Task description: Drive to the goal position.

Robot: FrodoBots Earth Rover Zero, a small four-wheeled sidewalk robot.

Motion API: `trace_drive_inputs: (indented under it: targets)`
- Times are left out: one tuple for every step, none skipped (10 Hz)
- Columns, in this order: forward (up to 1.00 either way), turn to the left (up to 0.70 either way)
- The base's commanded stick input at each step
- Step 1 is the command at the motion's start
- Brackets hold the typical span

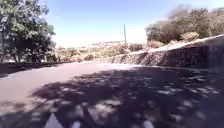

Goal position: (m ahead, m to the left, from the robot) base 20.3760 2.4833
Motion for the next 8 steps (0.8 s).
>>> trace_drive_inputs:
  targets:
    - [0.70, 0.00]
    - [0.70, 0.00]
    - [0.70, 0.00]
    - [0.70, 0.00]
    - [0.70, 0.00]
    - [0.70, 0.00]
    - [0.70, 0.00]
    - [0.70, 0.00]
